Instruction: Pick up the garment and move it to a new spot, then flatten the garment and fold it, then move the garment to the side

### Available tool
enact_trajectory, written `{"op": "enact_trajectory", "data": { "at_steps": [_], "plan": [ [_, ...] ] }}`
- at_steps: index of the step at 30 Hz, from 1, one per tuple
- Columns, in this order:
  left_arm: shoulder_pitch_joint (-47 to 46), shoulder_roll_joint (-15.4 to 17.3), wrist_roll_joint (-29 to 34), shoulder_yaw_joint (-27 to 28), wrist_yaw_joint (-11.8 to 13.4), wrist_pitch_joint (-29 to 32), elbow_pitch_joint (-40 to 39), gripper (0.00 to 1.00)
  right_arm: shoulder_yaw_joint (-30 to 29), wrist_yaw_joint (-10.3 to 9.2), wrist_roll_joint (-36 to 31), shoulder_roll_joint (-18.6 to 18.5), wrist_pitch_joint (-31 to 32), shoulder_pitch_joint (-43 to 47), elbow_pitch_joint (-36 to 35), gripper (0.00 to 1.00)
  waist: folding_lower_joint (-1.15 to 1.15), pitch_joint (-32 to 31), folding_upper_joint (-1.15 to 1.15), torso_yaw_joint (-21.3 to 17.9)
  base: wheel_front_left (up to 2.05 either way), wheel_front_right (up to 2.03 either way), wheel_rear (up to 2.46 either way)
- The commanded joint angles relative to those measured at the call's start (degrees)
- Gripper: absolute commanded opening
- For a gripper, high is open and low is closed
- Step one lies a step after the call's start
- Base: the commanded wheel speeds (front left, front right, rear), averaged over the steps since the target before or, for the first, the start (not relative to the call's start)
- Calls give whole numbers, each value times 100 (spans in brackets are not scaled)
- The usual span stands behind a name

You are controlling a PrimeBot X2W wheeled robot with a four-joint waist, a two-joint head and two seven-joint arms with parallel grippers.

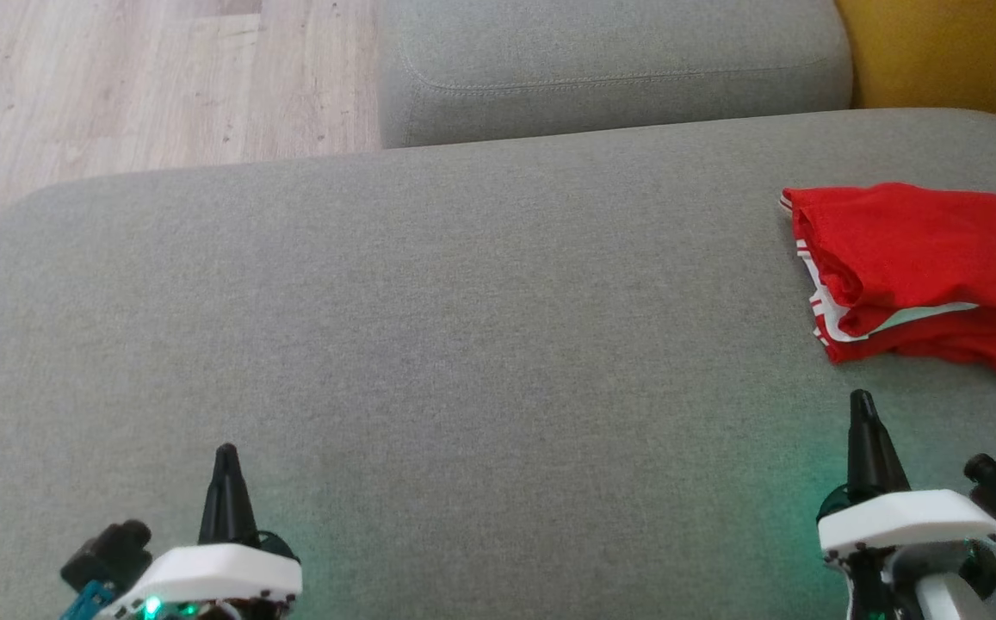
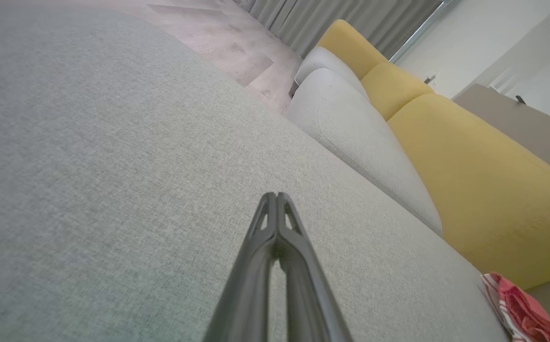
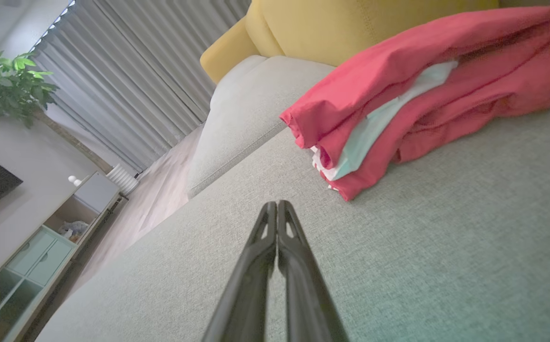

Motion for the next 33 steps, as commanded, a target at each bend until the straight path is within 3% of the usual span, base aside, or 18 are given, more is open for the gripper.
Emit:
{"op": "enact_trajectory", "data": {
  "at_steps": [1,33],
  "plan": [
    [-295,8,-141,134,-50,26,-213,0,-11,-1,178,-13,31,-298,-228,0,0,-1,0,1,0,0,0],
    [-370,15,-1875,553,-228,566,-400,0,-195,-2,2187,-22,563,-344,-445,0,0,-11,0,31,0,0,0]
  ]
}}
